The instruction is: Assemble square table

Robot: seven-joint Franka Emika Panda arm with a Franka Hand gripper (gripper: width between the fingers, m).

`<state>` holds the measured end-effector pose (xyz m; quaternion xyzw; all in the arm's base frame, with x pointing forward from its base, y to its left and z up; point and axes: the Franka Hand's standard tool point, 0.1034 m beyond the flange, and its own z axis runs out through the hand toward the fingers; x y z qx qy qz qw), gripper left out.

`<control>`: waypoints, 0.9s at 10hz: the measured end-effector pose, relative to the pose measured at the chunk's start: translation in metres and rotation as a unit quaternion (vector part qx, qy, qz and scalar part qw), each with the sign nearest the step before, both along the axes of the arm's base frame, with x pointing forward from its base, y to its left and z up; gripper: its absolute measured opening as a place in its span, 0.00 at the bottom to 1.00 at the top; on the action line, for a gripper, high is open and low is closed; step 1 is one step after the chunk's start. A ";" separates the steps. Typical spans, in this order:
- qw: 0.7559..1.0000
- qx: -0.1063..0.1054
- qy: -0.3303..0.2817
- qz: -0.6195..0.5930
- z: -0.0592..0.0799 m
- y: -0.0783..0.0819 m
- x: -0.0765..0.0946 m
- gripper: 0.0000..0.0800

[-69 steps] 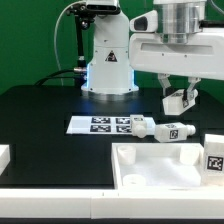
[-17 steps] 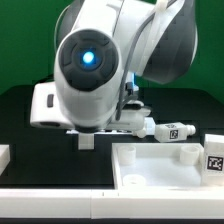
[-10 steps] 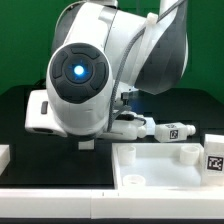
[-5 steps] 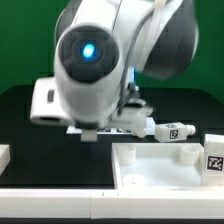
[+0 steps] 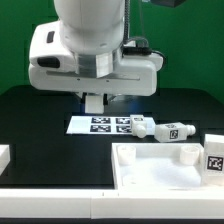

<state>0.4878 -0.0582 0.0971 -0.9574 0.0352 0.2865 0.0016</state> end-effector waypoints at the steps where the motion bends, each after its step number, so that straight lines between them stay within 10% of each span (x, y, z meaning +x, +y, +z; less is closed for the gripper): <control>1: 1.000 -0.001 -0.026 0.001 0.002 0.002 0.004 0.36; 5: 0.975 -0.004 -0.223 0.016 0.030 0.028 0.076 0.36; 9: 0.937 -0.028 -0.348 0.025 0.030 0.022 0.082 0.36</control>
Offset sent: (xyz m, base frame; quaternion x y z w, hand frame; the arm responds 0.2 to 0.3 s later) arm 0.0658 0.0326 0.0186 0.0415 0.2891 -0.0002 0.9564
